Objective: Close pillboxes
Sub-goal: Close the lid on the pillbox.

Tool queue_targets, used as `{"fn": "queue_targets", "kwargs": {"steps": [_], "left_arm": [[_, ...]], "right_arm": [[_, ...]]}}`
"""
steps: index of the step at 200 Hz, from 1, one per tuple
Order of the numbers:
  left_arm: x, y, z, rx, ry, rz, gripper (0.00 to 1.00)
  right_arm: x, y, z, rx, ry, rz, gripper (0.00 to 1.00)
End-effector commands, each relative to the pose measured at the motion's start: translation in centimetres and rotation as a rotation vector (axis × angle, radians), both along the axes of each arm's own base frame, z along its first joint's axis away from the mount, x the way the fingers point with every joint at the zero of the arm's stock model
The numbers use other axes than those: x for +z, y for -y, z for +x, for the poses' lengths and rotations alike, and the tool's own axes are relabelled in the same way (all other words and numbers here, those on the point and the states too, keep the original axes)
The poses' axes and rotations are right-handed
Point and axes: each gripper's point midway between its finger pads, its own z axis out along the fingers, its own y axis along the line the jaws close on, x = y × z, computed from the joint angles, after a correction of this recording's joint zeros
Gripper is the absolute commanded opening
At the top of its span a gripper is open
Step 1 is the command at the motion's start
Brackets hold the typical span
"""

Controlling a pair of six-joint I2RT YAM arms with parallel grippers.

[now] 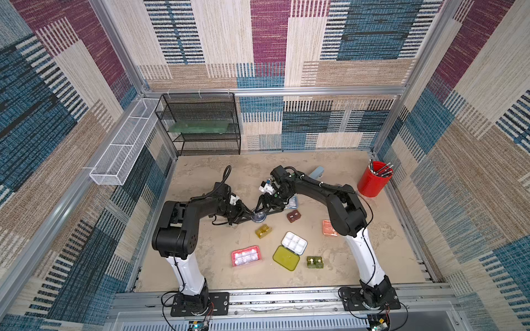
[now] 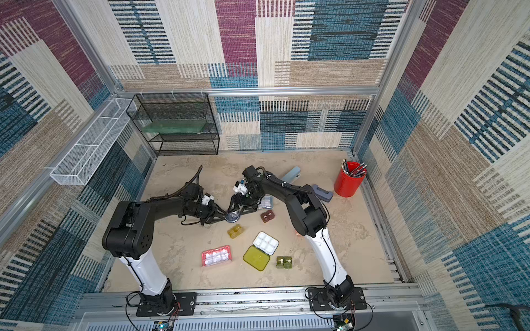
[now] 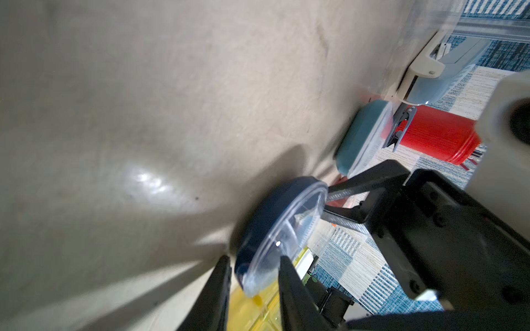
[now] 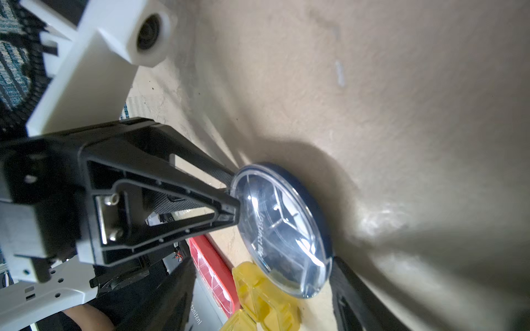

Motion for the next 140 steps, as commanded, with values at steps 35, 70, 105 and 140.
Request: {"fn": "queue_targets", "kwargs": {"steps": [35,70,105,140], "left_arm": [[0.3,-1.0,-0.6,-0.011,0.002,0.081,0.41],[1.0,-0.7,0.3,-0.014,0.020,0.063,0.43],[1.4,-0.9,0.3,-0.015,0.019,0.080,0.43],[1.4,-1.6,-1.1,-0.002,0.006,0.118,0.52]], "right_arm": [[1.4,0.1,-0.6,0.016,0.009,0.018,0.76],[1.5,-0.7,-2.5,0.074,0.009,0.025,0.77],[1.1,-0.3,-4.6,0.099,-0.006,0.010,0.77],[1.3,0.5,-5.2,0.103,0.010,0.003,0.79]]}}
